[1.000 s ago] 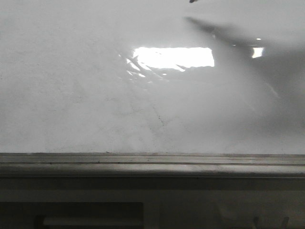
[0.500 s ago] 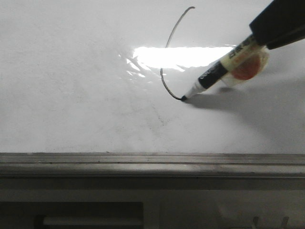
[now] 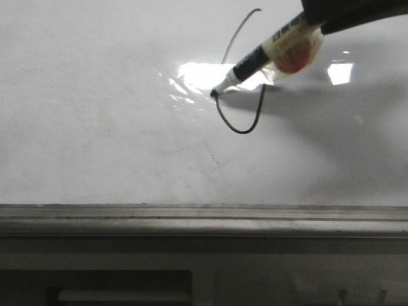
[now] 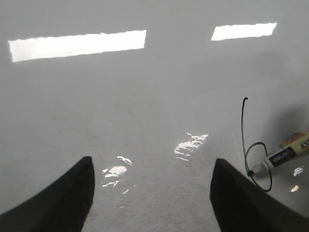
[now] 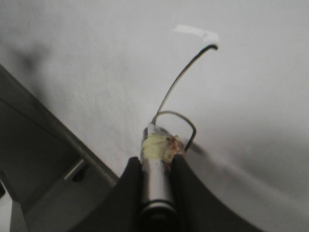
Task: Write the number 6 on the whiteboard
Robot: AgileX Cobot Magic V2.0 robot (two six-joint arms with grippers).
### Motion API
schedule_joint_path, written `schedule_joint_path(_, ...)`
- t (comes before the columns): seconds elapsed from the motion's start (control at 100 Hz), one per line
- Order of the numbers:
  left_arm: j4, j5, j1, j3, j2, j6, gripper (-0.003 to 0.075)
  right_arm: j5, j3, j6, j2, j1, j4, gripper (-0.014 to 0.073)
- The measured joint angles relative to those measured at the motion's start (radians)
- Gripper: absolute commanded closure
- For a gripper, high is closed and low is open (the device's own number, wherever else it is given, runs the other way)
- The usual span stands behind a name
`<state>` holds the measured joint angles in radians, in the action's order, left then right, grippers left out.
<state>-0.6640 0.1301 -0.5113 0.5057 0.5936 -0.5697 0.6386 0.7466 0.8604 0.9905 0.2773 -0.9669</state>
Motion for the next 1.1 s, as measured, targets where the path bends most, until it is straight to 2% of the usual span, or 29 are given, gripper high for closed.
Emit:
schedule_joint_path(0.19,0.0,0.068,-0.003,0.011,0.002,-0.007,0.0262,0.087,0.0,0.007,-0.104,0.0,0.044,0.0638)
schedule_joint_path(0.28,0.0,0.099,-0.043,0.035,0.024,-0.041,0.0262,0.137,0.006,0.007,-0.127,0.0,0.051,0.0638)
schedule_joint_path(0.45,0.0,0.108,-0.221,0.085,0.143,-0.124,0.0265,0.213,0.065,0.007,-0.093,0.0,0.056,0.0638)
schedule_joint_path(0.59,0.005,0.062,-0.387,0.14,0.279,-0.188,0.0308,0.295,0.13,0.007,-0.037,0.0,0.056,0.0638)
schedule_joint_path(0.73,0.053,0.008,-0.492,0.192,0.409,-0.219,0.0356,0.347,0.172,0.007,0.005,0.0,0.06,0.0638)
schedule_joint_path(1.1,0.086,-0.01,-0.511,0.274,0.587,-0.227,0.0389,0.365,0.182,0.007,0.02,0.0,0.062,0.0638)
